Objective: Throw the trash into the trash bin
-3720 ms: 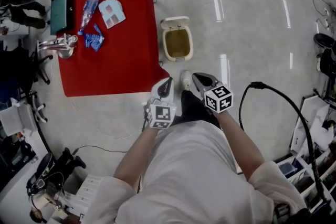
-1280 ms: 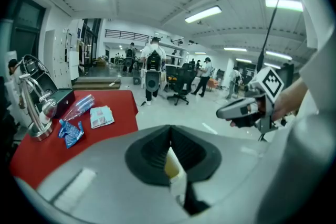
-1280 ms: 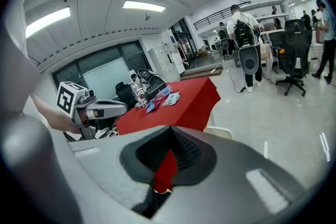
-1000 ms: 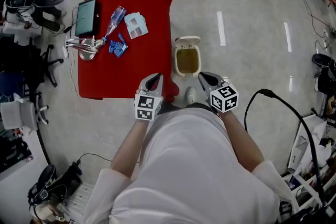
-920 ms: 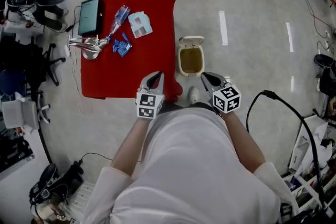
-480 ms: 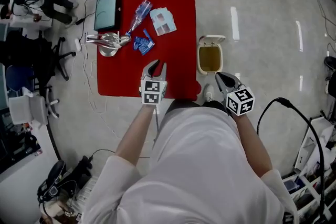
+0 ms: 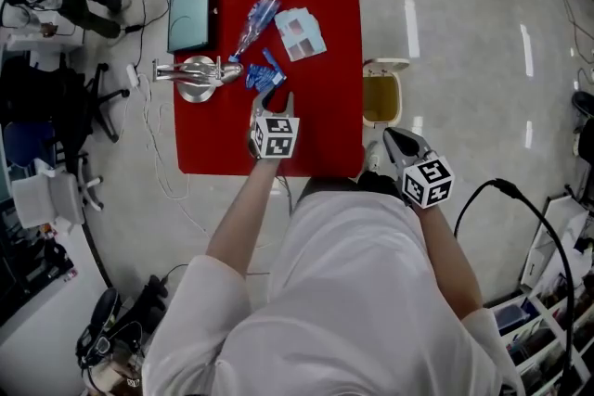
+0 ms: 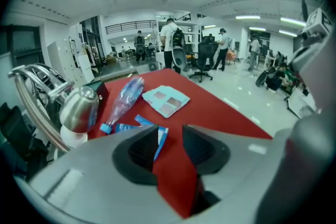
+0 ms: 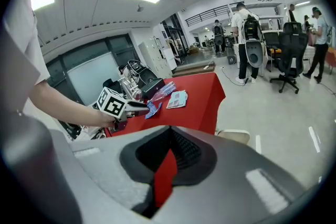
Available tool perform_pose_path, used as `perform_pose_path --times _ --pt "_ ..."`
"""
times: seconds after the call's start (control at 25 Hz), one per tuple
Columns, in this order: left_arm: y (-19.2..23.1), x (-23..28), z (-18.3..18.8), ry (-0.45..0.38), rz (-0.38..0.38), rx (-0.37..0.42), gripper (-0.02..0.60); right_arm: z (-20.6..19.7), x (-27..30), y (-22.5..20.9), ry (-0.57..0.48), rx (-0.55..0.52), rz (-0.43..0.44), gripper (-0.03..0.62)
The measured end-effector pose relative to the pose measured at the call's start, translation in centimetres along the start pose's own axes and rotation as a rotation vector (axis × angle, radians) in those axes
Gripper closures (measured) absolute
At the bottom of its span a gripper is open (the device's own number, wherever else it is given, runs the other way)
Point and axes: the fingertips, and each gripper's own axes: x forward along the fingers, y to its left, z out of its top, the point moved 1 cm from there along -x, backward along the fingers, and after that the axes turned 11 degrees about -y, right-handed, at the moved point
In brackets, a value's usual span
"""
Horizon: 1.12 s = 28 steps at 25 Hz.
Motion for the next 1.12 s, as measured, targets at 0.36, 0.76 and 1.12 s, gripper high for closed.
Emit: perform_pose_path --times 0.36,0.76,1.12 --pt "2.5 6.0 -3.8 0.109 -0.032 -0.014 0.313 -1.4 0.2 0.1 0.036 0.023 -0.069 0.592" --pt "5.4 7.1 -4.7 0.093 0.076 0.014 0.45 -2.3 1.2 0.6 0.052 0.039 -0.092 0.592" --pt "4.9 5.3 -3.9 0.093 0.054 -0.018 0.578 -1.9 0.6 1.1 0.028 0.036 -0.098 0.592"
